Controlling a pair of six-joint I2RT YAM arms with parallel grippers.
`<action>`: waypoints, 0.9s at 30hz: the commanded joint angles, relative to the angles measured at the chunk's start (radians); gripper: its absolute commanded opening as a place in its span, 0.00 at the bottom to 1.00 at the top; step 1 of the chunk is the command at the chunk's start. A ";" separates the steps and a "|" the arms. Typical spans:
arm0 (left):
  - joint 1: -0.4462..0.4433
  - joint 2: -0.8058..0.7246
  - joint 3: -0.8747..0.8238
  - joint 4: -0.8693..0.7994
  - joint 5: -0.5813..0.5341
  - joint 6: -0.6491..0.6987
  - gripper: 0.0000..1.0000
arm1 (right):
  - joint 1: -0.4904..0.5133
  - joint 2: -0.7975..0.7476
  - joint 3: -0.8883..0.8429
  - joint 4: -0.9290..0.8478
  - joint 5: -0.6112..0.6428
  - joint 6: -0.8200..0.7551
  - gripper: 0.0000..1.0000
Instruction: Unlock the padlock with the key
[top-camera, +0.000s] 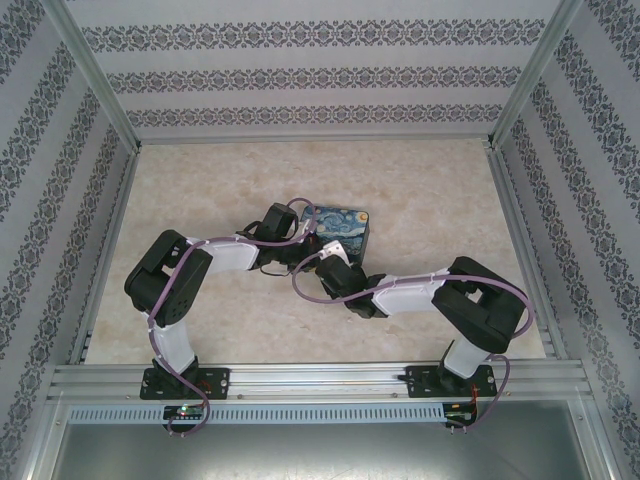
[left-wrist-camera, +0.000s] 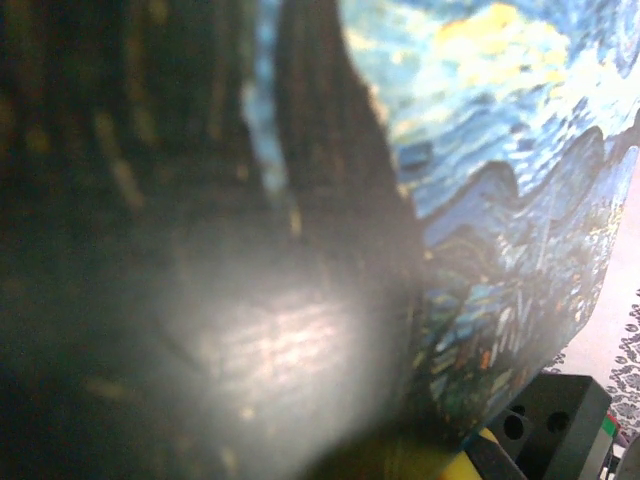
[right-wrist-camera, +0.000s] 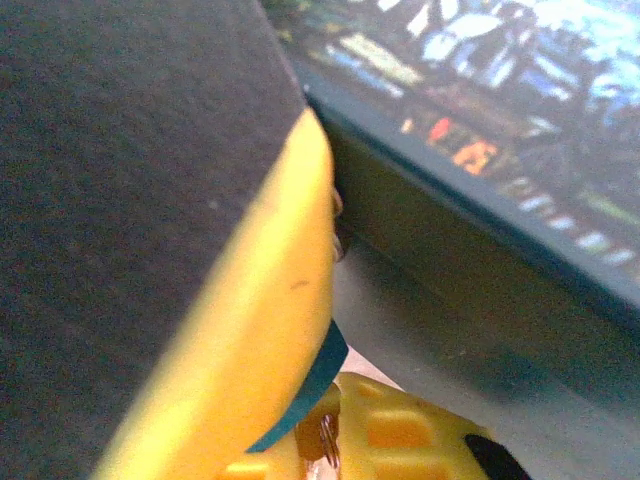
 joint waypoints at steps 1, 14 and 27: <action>-0.009 0.015 -0.015 -0.111 0.048 -0.007 0.00 | -0.037 -0.011 0.034 0.041 0.008 0.008 0.06; -0.008 0.009 -0.008 -0.121 0.036 -0.010 0.00 | -0.095 -0.196 -0.068 0.044 -0.261 0.089 0.43; -0.008 -0.070 0.000 -0.147 0.027 -0.014 0.48 | -0.203 -0.376 -0.201 0.077 -0.382 0.218 0.53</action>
